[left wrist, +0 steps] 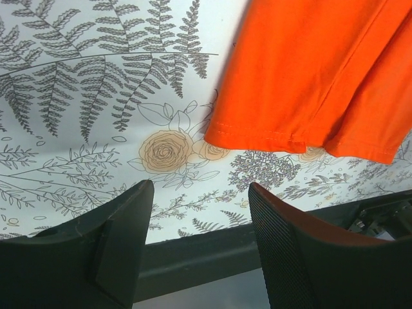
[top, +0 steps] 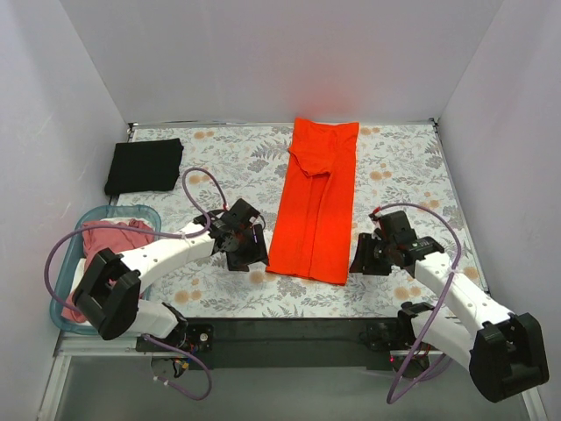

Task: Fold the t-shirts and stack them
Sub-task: Fold the tshirt

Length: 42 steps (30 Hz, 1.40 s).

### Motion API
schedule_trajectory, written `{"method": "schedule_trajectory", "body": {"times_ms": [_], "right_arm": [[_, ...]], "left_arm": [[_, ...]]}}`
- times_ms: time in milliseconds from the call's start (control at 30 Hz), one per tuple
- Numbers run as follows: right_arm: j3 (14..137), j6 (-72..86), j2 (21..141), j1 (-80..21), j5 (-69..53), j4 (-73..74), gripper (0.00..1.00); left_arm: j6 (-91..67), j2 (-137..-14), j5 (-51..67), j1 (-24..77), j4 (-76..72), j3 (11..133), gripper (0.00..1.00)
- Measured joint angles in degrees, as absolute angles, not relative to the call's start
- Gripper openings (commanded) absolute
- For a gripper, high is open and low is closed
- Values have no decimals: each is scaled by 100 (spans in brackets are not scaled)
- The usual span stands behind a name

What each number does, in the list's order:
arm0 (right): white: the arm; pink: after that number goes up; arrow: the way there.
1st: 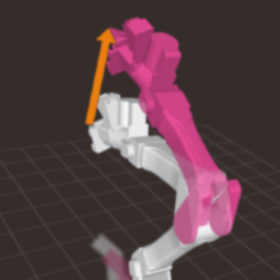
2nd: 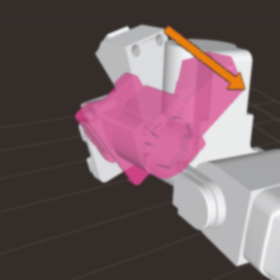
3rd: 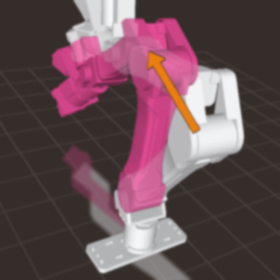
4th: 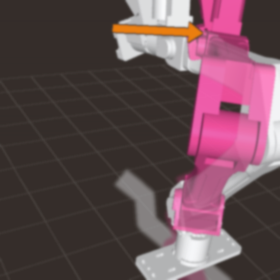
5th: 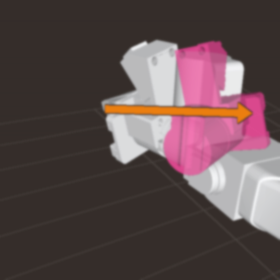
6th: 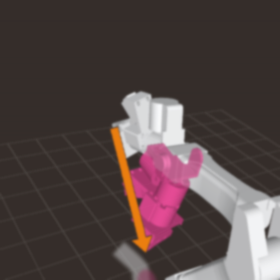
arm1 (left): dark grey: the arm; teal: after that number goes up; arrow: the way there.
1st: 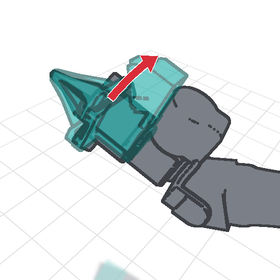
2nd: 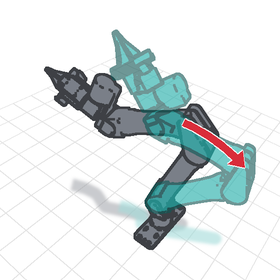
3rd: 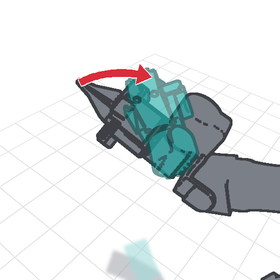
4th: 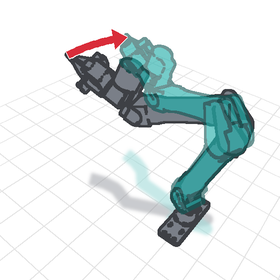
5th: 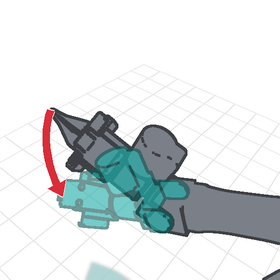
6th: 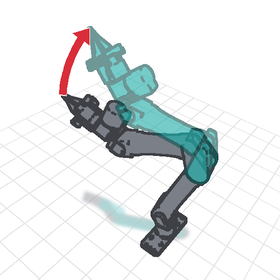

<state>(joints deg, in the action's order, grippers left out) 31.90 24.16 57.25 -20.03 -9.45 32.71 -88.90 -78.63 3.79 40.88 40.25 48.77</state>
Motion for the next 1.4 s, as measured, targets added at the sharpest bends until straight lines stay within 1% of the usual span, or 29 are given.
{"method": "schedule_trajectory", "body": {"times_ms": [67,267,533,667,867,967,1000,1067,1100,1400], "right_arm": [[3011,2585,5607,-2102,-1066,3271,52],[2652,3039,5754,-2381,-1267,3044,51],[2578,3389,6182,-2456,-1437,2473,49],[2550,3485,6228,-2458,-1498,2357,46],[2532,3594,6372,-2458,-1542,2228,35],[2530,3616,6436,-2456,-1555,2204,24],[2528,3623,6447,-2458,-1535,2206,17],[2512,3632,6466,-2458,-1509,2206,10],[2497,3640,6477,-2460,-1514,2196,2],[2488,3653,6497,-2462,-1538,2165,1]], "left_arm": [[-8897,-7961,320,4169,4038,4950,60],[-8912,-8466,95,4333,4029,5231,60],[-8962,-8882,-97,4499,4023,5387,58],[-8980,-9056,-113,4552,4007,5489,56],[-8978,-9164,-113,4630,3988,5557,54],[-8976,-9166,-113,4644,3988,5594,53],[-8976,-9168,-113,4650,3988,5607,53],[-8976,-9177,-113,4652,3986,5631,52],[-8978,-9185,-113,4652,3986,5640,52],[-8936,-9491,-113,4663,4010,5697,42]]}}
